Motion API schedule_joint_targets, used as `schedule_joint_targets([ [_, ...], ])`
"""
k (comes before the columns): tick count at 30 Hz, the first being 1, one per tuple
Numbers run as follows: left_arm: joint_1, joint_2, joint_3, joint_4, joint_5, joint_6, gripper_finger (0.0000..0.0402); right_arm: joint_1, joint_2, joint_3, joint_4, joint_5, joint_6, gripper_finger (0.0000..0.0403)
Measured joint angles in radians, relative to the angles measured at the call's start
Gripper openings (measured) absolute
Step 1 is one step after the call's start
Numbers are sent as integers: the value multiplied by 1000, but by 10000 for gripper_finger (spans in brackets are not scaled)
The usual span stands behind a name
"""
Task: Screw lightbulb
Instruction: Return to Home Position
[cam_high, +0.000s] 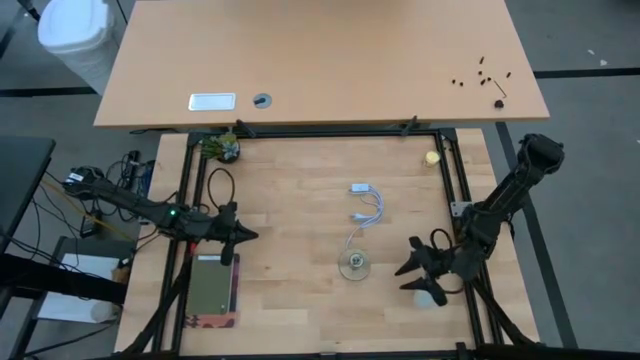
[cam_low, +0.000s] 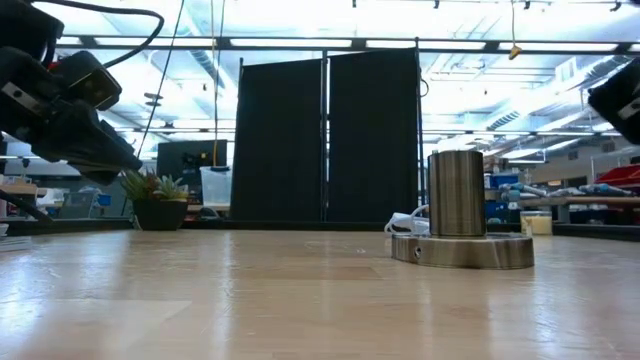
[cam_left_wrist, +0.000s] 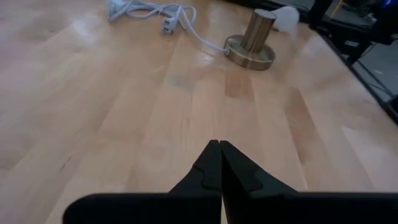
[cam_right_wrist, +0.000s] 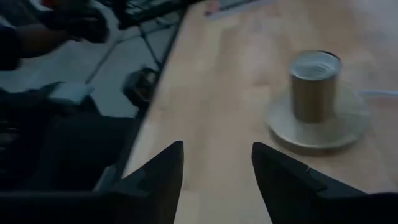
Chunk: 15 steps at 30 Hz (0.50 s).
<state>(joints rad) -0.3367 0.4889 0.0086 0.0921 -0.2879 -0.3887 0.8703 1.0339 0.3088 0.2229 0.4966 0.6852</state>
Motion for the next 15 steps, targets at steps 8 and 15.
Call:
schedule_joint_targets([
  [8,0,0,0,48,16,37,0,22,-1,0,65,60,-140,190],
  [15,0,-5,0,94,39,122,0,22,-14,-34,188,206,-410,170],
])
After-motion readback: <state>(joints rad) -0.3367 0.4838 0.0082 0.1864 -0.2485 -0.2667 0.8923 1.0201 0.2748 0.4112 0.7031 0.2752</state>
